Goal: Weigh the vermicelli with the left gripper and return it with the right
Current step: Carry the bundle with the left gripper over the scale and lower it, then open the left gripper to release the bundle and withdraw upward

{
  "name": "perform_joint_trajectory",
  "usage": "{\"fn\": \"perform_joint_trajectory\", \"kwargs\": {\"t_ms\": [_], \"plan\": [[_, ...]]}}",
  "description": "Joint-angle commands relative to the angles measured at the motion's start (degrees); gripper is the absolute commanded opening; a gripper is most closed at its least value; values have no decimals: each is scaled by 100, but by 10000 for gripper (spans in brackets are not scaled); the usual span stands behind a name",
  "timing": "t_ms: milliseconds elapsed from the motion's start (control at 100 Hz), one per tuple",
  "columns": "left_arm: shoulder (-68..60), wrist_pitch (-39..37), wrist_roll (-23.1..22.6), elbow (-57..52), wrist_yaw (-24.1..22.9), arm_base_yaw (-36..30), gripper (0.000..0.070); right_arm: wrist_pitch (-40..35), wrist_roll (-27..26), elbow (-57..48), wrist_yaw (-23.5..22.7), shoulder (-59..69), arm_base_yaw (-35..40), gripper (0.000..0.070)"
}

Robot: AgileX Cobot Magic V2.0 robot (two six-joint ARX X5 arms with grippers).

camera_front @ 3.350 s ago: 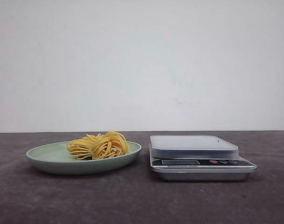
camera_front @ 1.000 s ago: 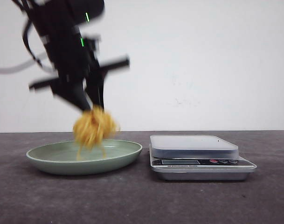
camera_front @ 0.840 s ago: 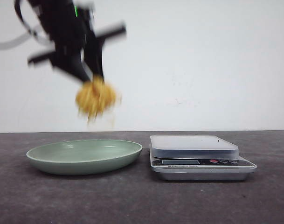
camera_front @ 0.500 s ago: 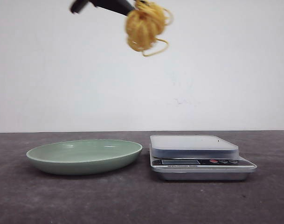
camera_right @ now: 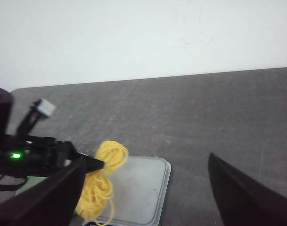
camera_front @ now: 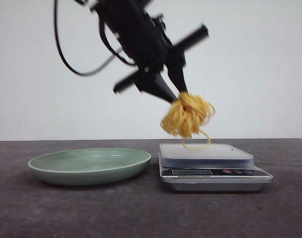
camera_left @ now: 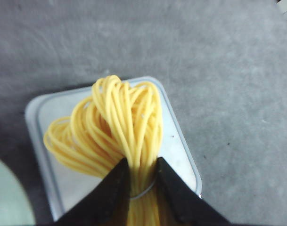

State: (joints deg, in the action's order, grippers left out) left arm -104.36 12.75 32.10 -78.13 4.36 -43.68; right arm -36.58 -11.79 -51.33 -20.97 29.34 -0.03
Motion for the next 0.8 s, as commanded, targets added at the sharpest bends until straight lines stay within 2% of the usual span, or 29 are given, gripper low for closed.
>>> {"fn": "perform_joint_trajectory", "kwargs": {"t_ms": [0, 70, 330, 570, 630, 730, 790], "plan": [[-144, -302, 205, -219, 17, -63, 4, 26, 26, -107, -2, 11, 7, 525], [-280, -516, 205, -219, 22, -63, 4, 9, 28, -107, -2, 11, 7, 525], [-507, -577, 133, -229, 66, -63, 4, 7, 26, -107, -2, 11, 7, 525], [-708, -586, 116, -229, 310, -48, 7, -9, 52, -107, -4, 11, 7, 525], [-734, -592, 114, -229, 334, -48, 64, -39, 81, -107, -4, 11, 7, 525], [-734, -636, 46, -229, 341, -48, 248, -94, 105, -107, -4, 11, 7, 525], [-734, -673, 11, -229, 345, -48, 314, -96, 140, -107, -7, 11, 7, 525]]}}
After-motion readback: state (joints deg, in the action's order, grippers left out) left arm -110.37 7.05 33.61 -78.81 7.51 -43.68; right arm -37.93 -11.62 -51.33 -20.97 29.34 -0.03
